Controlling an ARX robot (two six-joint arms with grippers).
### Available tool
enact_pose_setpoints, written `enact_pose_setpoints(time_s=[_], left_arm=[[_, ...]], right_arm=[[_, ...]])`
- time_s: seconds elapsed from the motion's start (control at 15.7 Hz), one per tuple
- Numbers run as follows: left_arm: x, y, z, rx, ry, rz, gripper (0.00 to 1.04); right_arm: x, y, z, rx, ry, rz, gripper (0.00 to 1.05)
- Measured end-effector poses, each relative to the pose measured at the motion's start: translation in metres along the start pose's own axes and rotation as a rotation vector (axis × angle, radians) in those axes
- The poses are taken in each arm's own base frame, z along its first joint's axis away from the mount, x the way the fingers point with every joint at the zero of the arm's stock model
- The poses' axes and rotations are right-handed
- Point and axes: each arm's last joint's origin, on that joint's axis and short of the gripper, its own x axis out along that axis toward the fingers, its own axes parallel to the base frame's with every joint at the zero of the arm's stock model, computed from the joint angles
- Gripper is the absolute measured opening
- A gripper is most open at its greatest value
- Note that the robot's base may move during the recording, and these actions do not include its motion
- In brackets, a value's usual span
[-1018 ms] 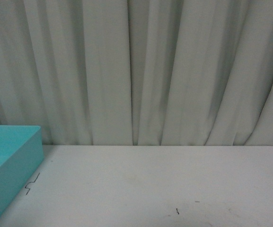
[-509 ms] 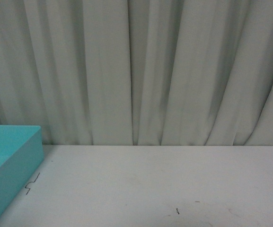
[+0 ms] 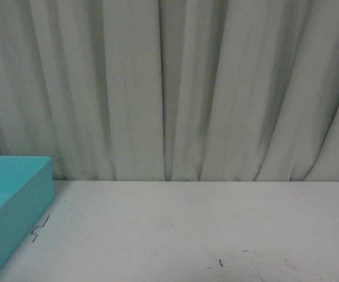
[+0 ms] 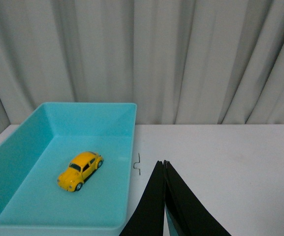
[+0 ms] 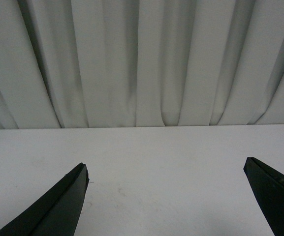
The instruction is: Wind up and store yellow beetle toy
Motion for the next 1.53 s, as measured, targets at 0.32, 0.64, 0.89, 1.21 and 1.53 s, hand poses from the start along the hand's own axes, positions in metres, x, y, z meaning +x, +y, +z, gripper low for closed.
enact_pose_setpoints(time_s=[0.32, 0.64, 0.89, 1.21, 1.53], left_arm=[[-0.0001, 0.0, 0.0005, -0.001, -0.005, 0.0, 0.35], [-0.0001, 0.0, 0.0005, -0.001, -0.005, 0.0, 0.82], [-0.0001, 0.0, 0.0005, -0.001, -0.005, 0.0, 0.98], [-0.0001, 0.0, 0.0005, -0.001, -0.005, 0.0, 0.98], [-0.0001, 0.0, 0.0005, -0.001, -0.005, 0.0, 0.98]], right_arm=[[0.0, 0.0, 0.0001, 0.0, -0.001, 0.0, 0.98], [0.0, 0.0, 0.0001, 0.0, -0.001, 0.0, 0.98], [0.0, 0.0, 0.0001, 0.0, -0.001, 0.0, 0.98], [0.0, 0.0, 0.0001, 0.0, -0.001, 0.0, 0.98], [0.0, 0.0, 0.0, 0.0, 0.0, 0.0, 0.98]])
